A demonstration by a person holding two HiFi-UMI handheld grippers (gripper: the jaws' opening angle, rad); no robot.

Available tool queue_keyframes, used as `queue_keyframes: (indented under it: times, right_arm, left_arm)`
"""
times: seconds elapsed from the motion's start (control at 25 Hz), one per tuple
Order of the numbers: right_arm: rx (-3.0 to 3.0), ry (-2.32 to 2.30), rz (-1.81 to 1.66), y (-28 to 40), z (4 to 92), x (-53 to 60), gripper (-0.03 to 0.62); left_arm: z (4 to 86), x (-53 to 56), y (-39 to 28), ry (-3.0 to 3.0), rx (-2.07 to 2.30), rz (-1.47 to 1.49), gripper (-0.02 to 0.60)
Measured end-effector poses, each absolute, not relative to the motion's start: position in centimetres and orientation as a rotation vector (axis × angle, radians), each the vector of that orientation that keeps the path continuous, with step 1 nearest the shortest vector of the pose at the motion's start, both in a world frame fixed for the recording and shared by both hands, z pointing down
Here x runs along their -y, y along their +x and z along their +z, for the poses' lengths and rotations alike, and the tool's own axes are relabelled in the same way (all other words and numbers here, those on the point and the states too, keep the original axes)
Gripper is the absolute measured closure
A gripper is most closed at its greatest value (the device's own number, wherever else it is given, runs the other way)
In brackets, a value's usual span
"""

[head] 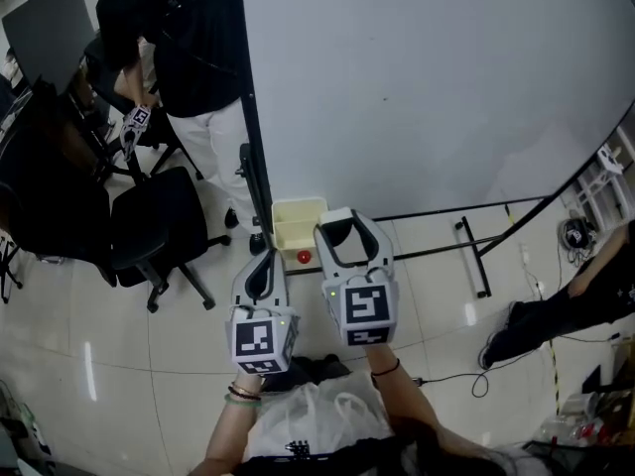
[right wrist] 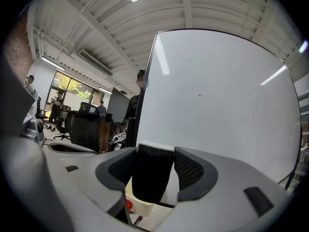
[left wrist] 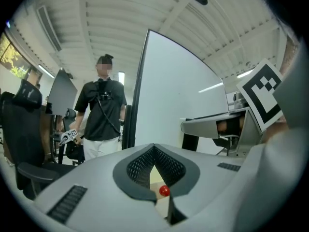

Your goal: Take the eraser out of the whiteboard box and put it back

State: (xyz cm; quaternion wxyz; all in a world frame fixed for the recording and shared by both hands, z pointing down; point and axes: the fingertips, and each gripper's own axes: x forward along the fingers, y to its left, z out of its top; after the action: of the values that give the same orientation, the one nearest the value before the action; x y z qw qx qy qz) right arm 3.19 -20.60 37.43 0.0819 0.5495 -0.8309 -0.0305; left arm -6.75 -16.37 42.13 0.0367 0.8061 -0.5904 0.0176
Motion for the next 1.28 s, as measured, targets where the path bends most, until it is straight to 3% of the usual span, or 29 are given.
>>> queue_keyframes:
  times: [0.48, 0.92, 0.96, 1.28]
  right_arm:
    - [2.463, 1.682, -0.172, -0.3, 37.7, 27.3, 0.333]
    - [2.306, 1.603, 0.016, -1.3, 48.5, 30.5, 0.327]
    - [2.323, 1.608, 0.050, -1.2, 48.7, 30.5, 0.306]
    - [2.431, 1.682, 0.085, 0.7, 44.7, 28.7, 0.321]
  left_arm:
    - [43.0, 16.4, -8.7, 2.403, 1.872, 0.079, 0.578]
    - [44.5, 16.5, -11.5, 2.319, 1.934, 0.116, 0.578]
    - [44.6, 16.5, -11.6, 2.317, 1.932, 0.121, 0.578]
    - [44.7, 16.9, -10.9, 2.337, 1.906, 0.135, 0.578]
